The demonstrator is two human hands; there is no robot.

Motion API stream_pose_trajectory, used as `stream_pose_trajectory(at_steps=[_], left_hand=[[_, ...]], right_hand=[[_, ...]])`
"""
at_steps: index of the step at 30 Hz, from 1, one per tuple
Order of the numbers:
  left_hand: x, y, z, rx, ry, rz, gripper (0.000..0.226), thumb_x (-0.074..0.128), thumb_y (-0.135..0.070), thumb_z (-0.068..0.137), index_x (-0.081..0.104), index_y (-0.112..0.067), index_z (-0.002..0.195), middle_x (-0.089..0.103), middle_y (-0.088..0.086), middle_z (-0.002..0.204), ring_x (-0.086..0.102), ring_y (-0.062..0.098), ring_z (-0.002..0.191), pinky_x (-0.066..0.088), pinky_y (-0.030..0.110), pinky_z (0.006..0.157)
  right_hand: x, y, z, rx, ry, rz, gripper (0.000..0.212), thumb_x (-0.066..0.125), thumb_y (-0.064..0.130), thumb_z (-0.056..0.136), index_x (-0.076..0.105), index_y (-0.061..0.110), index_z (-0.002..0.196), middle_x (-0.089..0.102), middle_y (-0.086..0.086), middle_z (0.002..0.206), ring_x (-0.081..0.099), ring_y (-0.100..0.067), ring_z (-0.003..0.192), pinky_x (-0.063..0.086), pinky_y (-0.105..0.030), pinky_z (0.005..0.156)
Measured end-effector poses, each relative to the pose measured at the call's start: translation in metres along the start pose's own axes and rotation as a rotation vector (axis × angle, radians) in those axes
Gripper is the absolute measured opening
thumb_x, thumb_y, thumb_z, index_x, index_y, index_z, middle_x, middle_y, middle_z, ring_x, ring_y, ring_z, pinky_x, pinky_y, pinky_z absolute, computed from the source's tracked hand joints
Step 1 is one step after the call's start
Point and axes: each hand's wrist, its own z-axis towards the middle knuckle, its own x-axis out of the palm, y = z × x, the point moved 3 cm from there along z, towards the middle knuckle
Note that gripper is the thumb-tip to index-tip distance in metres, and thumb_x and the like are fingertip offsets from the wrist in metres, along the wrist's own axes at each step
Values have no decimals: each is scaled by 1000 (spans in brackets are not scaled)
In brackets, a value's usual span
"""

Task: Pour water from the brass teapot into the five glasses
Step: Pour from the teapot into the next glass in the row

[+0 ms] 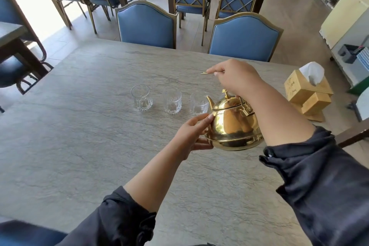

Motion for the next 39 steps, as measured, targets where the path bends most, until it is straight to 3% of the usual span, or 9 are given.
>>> stream_pose_trajectory(at_steps=[4,9,16,18,21,28,34,39], left_hand=[[3,0,-1,5,-20,-7,55,69,-47,87,60,-19,133,66,17,113,75,27,77,64,41,76],[4,2,-1,4,-27,0,56,70,-48,86,61,-16,132,65,18,113,74,28,76,64,42,77],[5,6,0,0,-26,1,54,69,-48,87,63,-18,131,63,23,121,74,31,81,63,43,79],[6,6,-1,-2,-24,-5,52,69,-47,87,63,-18,130,64,22,119,74,32,82,63,43,79],[6,7,-1,-9,-31,-13,51,69,-47,87,63,-18,129,64,22,119,74,33,83,63,44,79],[5,6,-1,-4,-33,-23,53,68,-46,88,62,-17,132,65,21,117,74,30,79,64,41,76],[2,9,0,-4,-41,-28,53,69,-47,88,62,-18,132,63,23,121,74,33,84,63,45,81],[2,10,0,-9,-36,-31,55,69,-48,87,62,-19,133,62,24,123,74,35,86,62,47,83]], right_hand=[[-4,1,-1,-14,11,-3,34,45,20,102,65,34,125,65,-3,127,61,-22,99,47,-29,71],[-5,-2,-1,-10,26,-10,34,45,19,102,65,33,125,68,-3,121,50,-12,65,34,-23,50],[-4,-2,-3,-12,45,-32,35,44,18,102,63,34,128,64,-5,129,62,-23,99,50,-31,72],[-3,-2,-3,-5,62,-42,36,43,18,103,62,34,129,65,-5,126,60,-18,80,46,-28,62],[-2,-3,-2,-1,52,-46,36,43,19,103,63,34,128,68,-5,121,38,-8,55,35,-25,49],[-1,-1,-1,-15,52,-44,35,44,18,103,63,34,128,69,-6,118,39,-9,55,34,-25,49],[0,2,0,-26,61,-58,35,44,20,102,63,34,128,66,-5,124,60,-19,83,44,-27,61],[1,3,-1,-16,61,-41,35,44,18,102,64,33,127,68,-4,116,49,-13,64,34,-25,50]])
